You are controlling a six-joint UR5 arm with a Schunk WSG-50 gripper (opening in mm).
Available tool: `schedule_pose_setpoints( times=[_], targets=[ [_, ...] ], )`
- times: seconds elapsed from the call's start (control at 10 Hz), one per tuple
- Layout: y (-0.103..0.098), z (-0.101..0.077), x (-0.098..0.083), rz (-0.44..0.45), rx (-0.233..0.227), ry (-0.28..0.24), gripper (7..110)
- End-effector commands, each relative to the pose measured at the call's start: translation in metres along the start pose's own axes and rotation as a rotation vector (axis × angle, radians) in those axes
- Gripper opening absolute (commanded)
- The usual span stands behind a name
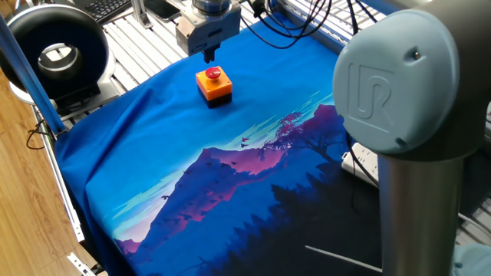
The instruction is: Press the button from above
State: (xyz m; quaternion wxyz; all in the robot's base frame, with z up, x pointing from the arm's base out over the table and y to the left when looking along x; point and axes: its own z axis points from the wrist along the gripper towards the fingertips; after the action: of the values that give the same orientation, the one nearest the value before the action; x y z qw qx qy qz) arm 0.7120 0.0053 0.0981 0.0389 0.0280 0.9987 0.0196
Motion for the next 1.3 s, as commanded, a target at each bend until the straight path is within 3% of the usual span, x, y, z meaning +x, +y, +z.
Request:
schedule_pose_setpoints(
  times=[0.0,0.3,1.2],
  targets=[
    [0.003,0.001,0.006,0.024,-0.036,0.0,7],
    [0.002,0.02,0.006,0.021,-0.042,-0.022,7],
    [0.0,0.036,0.001,0.021,-0.052,-0.032,7]
  ],
)
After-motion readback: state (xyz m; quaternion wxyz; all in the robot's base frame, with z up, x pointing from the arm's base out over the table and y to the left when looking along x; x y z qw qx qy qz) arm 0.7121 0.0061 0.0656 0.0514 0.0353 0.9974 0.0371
